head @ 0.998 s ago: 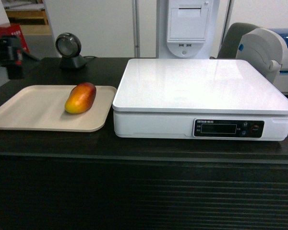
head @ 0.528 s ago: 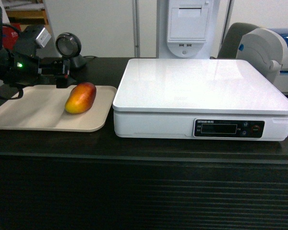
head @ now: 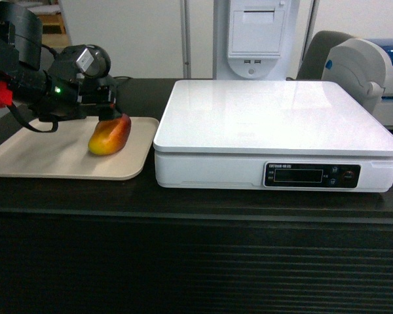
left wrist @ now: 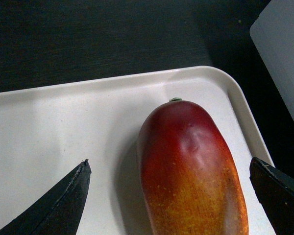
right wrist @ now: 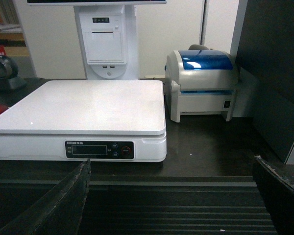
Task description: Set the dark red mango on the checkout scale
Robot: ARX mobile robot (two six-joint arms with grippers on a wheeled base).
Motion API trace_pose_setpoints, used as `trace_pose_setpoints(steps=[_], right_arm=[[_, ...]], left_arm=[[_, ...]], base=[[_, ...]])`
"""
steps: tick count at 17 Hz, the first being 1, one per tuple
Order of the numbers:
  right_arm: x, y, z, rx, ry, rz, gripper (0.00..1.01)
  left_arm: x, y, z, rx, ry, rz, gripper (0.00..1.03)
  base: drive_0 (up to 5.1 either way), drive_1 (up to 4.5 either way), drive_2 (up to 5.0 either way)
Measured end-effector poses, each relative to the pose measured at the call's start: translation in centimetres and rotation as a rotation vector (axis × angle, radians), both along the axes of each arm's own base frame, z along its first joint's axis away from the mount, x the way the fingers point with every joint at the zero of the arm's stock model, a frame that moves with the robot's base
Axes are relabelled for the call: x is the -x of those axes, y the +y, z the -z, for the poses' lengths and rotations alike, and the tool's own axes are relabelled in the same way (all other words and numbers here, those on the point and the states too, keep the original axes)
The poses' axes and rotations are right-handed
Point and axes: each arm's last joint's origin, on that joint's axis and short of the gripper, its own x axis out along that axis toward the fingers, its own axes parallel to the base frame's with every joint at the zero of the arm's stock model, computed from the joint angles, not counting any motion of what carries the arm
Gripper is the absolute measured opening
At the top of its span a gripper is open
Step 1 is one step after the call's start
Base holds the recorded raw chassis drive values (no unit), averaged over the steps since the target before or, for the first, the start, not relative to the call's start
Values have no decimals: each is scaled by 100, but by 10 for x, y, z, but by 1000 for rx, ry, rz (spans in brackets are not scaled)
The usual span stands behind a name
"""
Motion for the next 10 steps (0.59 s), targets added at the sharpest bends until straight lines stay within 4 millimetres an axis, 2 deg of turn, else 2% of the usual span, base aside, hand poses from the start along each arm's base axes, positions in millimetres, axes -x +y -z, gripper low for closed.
trace_pose_setpoints(steps=[3, 7, 10], right_arm=[[0, 0, 0, 0, 0, 0, 98], [0, 0, 0, 0, 0, 0, 98], [0, 0, 0, 0, 0, 0, 98]], left_arm=[[-4, -6, 11, 1, 45, 6, 98], [-2, -26, 22, -10, 98, 40, 98], [0, -31, 29, -21, 118, 62, 98]], base=[[0, 0, 0], [0, 0, 0], [0, 0, 0]])
